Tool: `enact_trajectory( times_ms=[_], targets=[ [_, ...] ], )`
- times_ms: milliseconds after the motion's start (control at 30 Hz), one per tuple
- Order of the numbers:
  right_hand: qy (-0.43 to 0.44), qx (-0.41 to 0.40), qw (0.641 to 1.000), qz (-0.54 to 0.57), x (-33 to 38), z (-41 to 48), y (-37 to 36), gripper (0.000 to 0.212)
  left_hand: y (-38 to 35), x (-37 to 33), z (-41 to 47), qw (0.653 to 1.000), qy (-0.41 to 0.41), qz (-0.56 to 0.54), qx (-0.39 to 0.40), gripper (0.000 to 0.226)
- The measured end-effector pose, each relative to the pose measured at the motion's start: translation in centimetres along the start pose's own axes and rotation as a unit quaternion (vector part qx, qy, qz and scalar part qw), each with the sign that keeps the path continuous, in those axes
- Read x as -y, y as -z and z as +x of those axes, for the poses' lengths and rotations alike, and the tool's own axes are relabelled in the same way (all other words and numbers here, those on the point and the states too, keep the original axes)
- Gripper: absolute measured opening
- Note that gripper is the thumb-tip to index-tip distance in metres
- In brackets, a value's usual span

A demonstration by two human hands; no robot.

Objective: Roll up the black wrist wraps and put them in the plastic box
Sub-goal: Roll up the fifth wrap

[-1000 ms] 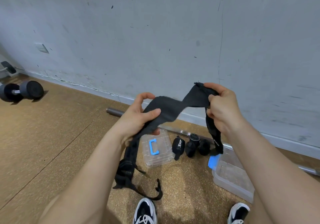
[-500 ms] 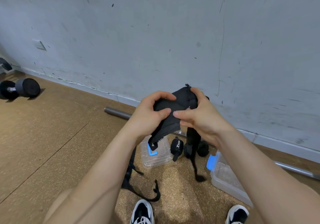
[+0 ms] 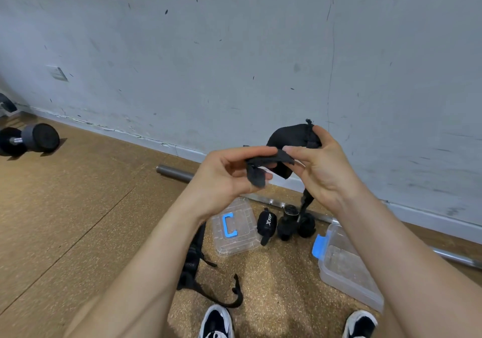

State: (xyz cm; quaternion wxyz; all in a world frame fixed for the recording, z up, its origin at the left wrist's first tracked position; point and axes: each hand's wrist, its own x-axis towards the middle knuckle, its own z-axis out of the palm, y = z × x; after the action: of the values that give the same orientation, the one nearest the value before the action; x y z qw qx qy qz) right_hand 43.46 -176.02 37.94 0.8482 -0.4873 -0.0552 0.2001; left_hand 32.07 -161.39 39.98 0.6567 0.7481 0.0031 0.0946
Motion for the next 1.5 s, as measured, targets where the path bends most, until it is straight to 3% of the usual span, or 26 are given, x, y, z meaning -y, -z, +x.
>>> enact_trajectory(
  times_ms=[133, 267, 433, 600, 733, 833, 933, 1100, 1200, 1500],
  targets=[
    [0.01, -0.002, 1.0, -0.006, 0.1, -0.6, -0.4, 0.074, -1.0, 0.0, 0.6, 0.993, -0.042, 0.045, -0.099, 0.027],
    [0.002, 0.043, 0.999, -0.019, 0.2, -1.3, -0.5, 0.062, -1.2, 0.4, 0.8, 0.99, -0.045, 0.069, -0.118, 0.013],
    [0.006, 0.06, 0.998, -0.027, 0.1, -1.5, -0.5, 0.079, -1.3, 0.4, 0.8, 0.987, -0.013, 0.083, -0.136, 0.013],
    [0.009, 0.076, 0.996, -0.042, -0.4, -1.7, -0.8, 0.092, -2.0, 0.6, 0.9, 0.984, 0.007, 0.015, -0.177, 0.022],
    [0.001, 0.073, 0.996, -0.047, -0.8, -1.7, -1.1, 0.106, -2.2, 0.4, 1.0, 0.986, 0.018, -0.008, -0.163, 0.022],
    [-0.003, 0.078, 0.996, -0.043, -0.5, -1.6, -0.8, 0.098, -1.0, 0.3, 1.1, 0.994, 0.042, -0.065, -0.077, 0.024],
    [-0.024, 0.08, 0.996, -0.026, 0.2, -1.8, -0.5, 0.091, 0.3, 0.1, 1.0, 0.998, 0.038, -0.038, -0.013, 0.035],
    [-0.046, 0.094, 0.995, -0.009, 0.1, -2.3, -0.9, 0.087, 0.4, 0.0, 1.0, 0.998, 0.023, 0.014, -0.05, 0.016],
    [-0.031, 0.101, 0.994, -0.003, -0.1, -2.2, -0.9, 0.086, 0.5, 0.3, 1.1, 0.998, 0.034, 0.031, -0.051, 0.022],
    [0.004, 0.104, 0.993, -0.051, -0.1, -2.5, -0.9, 0.094, -0.6, 0.3, 1.3, 0.987, 0.069, -0.056, -0.137, 0.023]
  ],
)
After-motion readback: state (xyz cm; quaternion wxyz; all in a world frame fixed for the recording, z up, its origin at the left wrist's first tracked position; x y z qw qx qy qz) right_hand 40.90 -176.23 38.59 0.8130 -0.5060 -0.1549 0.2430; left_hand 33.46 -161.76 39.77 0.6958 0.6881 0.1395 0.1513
